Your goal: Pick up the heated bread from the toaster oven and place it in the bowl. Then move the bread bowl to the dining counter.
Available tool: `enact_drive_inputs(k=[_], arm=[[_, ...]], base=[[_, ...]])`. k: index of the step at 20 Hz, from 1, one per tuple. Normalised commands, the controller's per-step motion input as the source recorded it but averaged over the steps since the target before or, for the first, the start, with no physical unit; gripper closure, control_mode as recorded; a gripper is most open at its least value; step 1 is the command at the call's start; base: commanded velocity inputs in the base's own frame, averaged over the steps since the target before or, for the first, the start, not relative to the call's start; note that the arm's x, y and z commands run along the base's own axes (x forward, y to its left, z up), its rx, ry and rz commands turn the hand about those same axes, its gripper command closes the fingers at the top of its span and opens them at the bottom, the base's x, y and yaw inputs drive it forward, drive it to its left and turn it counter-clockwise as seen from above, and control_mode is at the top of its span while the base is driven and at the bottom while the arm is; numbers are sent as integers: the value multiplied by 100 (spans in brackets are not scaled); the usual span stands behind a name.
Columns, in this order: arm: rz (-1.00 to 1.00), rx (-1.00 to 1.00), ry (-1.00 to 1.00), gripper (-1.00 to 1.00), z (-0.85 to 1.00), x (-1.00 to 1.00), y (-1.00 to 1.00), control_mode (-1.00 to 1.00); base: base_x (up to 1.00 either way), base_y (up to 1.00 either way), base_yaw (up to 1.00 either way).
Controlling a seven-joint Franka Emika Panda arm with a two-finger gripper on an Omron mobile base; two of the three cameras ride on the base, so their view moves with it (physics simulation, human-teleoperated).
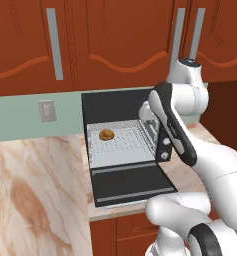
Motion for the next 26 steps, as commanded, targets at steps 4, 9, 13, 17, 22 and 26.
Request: enact_drive_inputs(k=[4, 9, 13, 17, 22, 26], arm=[[-1, 0, -8, -100, -60, -11, 77, -100], [-4, 0, -6, -100, -52, 1, 54, -100], [-7, 0, -6, -100, -58, 5, 37, -100], [-6, 0, -9, -100, -40, 23, 16, -100], [-1, 0, -9, -100, -20, 43, 0, -100], [0, 0, -7, -100, -20, 53, 0, -100]], base=[[0, 0, 0], [0, 0, 0], [0, 0, 0], [0, 0, 0], [0, 0, 0], [0, 0, 0]])
